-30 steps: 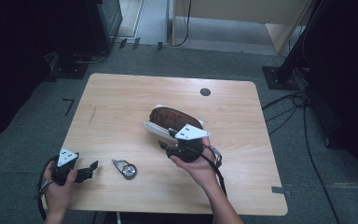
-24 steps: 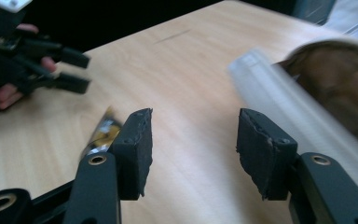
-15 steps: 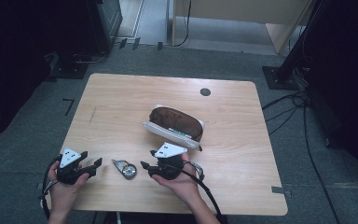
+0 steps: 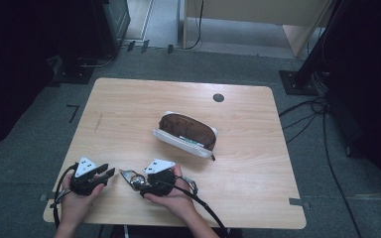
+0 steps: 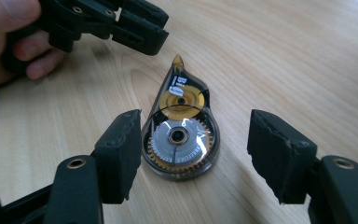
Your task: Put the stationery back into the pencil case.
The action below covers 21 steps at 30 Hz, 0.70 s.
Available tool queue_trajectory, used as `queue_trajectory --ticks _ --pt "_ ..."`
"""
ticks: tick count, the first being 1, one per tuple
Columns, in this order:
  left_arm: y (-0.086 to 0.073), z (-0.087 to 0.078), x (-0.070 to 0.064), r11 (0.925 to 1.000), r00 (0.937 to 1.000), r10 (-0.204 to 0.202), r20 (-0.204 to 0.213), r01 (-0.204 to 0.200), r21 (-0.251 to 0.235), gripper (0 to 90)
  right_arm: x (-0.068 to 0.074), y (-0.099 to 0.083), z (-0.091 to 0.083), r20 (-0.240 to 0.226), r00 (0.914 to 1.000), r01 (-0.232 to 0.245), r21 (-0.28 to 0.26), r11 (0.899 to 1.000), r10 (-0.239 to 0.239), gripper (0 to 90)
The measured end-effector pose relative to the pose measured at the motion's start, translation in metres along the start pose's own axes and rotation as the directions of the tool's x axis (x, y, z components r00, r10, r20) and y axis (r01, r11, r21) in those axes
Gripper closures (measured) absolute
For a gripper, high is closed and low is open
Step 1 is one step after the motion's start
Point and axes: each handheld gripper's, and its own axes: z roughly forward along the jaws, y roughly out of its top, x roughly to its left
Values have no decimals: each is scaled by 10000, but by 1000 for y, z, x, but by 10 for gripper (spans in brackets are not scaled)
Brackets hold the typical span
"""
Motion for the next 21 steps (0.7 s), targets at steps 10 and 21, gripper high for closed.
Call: queue_trajectory --ticks 10,21 --pt "2 4 -8 9987 9971 464 595 -475 169 634 12 0 22 284 9975 632 595 9962 -650 346" --pt "3 9 -18 9918 9848 1206 1249 -1248 262 610 7 -3 14 77 9897 1417 831 9864 -1429 414"
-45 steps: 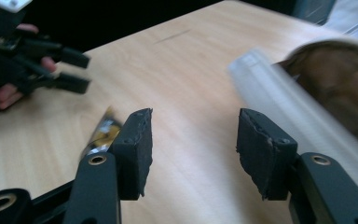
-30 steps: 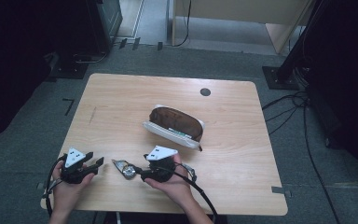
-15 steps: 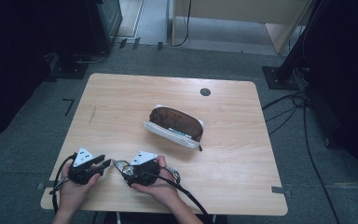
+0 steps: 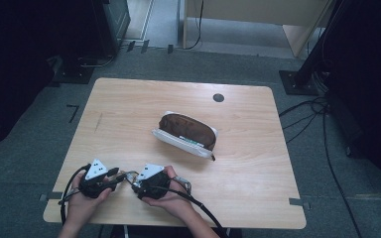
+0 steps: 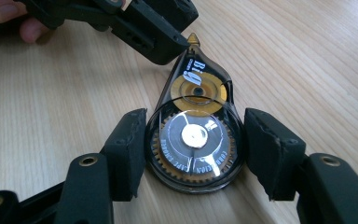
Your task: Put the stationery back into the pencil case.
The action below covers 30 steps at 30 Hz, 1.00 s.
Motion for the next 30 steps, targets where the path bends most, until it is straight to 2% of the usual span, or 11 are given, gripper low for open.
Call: queue_trajectory --ticks 4,7,11,16,19,24,28,30 --pt "0 2 -4 9993 9991 371 196 -370 -53 574 -7 -4 -7 -140 9999 -73 63 10000 74 415" --pt "0 5 -7 9980 9979 634 153 -635 43 552 -14 -8 -13 -327 9986 -414 50 9991 415 415" --pt "2 8 -12 9948 9939 1017 424 -1018 19 536 -24 -14 -22 -377 9958 -829 100 9965 833 415" --pt "6 14 -24 9859 9816 1670 924 -1672 -57 491 -29 -16 -32 -543 9928 -1065 8 9943 1064 416" --pt "8 17 -29 9818 9771 1895 963 -1896 -86 451 -30 -16 -37 -665 9908 -1180 -20 9930 1176 416" --pt "11 20 -33 9780 9748 2085 793 -2084 -97 378 -31 -16 -40 -906 9878 -1259 110 9920 1264 416" --pt "12 21 -36 9725 9680 2328 933 -2325 -147 355 -32 -15 -41 -1107 9851 -1301 224 9913 1318 416" --pt "12 22 -38 9673 9614 2535 1074 -2531 -173 349 -32 -15 -40 -1146 9843 -1319 264 9909 1341 416"
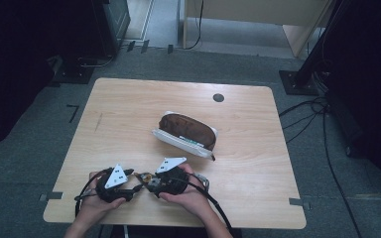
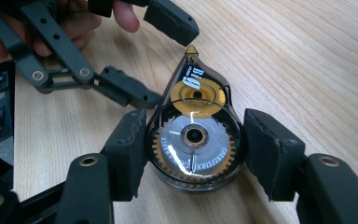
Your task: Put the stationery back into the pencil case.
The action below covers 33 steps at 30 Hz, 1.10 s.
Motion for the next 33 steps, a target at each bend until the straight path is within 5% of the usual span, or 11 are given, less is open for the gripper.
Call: queue_trajectory --ticks 8,23,28,33 --pt "1 1 -2 9997 9995 258 170 -258 -18 329 -2 3 -1 -466 9986 -225 95 9997 229 416" --pt "2 3 1 9999 9987 -67 500 60 135 296 -5 4 3 -908 9930 -766 -66 9970 757 415" --pt "2 3 4 9993 9974 -373 610 368 99 407 -11 2 -1 -1211 9869 -1122 -413 9928 1065 414" --pt "2 2 3 9995 9964 -301 790 302 5 506 -15 0 -5 -1112 9903 -883 -406 9953 834 407"
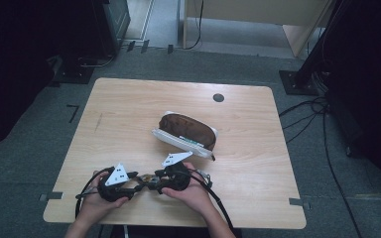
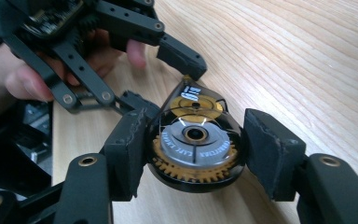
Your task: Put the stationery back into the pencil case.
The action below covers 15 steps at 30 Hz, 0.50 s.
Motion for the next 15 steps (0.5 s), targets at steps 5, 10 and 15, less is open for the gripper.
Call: queue_trajectory --ticks 5,10,15 --pt "0 0 1 10000 9998 27 193 -26 -23 556 -3 -7 1 126 9998 169 69 9998 -170 408" --pt "0 0 1 10000 9994 31 351 -30 -34 576 -1 -10 -2 223 9981 573 -115 9983 -571 410" --pt "0 0 1 10000 9987 85 494 -84 -32 577 -1 -12 -3 244 9967 773 -118 9969 -770 410"
